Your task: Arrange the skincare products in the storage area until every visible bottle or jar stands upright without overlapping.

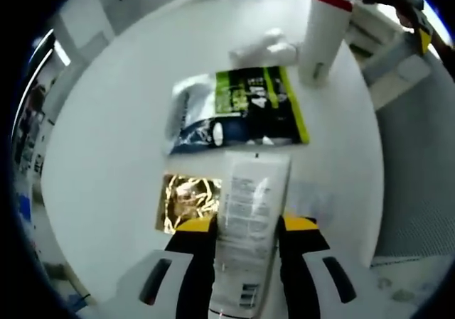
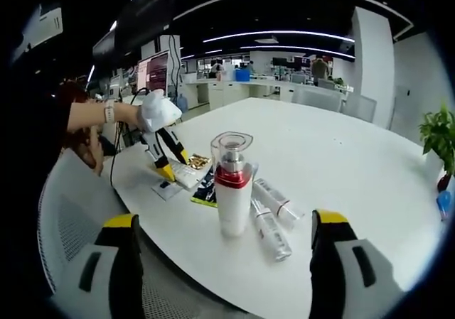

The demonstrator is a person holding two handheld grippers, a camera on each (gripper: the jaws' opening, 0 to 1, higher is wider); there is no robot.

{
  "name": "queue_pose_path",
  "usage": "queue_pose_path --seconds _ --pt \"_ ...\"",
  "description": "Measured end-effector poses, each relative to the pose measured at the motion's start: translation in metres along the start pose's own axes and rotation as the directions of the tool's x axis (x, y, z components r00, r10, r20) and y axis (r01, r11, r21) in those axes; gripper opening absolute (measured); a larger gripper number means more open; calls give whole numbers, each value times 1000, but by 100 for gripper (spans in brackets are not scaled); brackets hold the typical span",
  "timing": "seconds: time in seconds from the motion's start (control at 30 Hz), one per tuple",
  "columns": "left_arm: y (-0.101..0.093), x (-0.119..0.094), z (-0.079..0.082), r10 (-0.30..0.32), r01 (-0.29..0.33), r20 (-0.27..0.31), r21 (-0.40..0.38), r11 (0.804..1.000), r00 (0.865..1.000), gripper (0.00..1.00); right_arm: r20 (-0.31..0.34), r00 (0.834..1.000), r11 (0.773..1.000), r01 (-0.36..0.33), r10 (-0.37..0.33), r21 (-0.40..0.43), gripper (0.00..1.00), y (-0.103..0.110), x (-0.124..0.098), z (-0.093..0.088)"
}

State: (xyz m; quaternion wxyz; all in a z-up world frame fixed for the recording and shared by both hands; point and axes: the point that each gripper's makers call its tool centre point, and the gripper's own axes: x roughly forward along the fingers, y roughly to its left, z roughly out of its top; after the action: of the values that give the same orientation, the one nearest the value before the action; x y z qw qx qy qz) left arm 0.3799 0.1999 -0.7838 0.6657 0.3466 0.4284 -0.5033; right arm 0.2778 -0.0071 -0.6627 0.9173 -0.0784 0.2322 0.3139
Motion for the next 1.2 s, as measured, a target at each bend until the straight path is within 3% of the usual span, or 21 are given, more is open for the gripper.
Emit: queue_pose_path --seconds 0.23,0.4,0.73,1.2 --pt "2 0 1 -50 51 12 -50 997 999 30 -9 1000 1000 -9 9 -10 100 3 2 0" --pt "2 -1 1 -53 55 28 -61 997 998 29 -16 1000 1000 -13 13 -15 100 4 3 0" --pt "4 -11 3 16 -7 86 -101 995 996 28 -15 1000 999 -18 17 -27 100 6 4 3" --pt "-1 -46 8 146 -113 205 -168 979 968 28 -4 1000 999 -30 30 -43 100 7 6 8"
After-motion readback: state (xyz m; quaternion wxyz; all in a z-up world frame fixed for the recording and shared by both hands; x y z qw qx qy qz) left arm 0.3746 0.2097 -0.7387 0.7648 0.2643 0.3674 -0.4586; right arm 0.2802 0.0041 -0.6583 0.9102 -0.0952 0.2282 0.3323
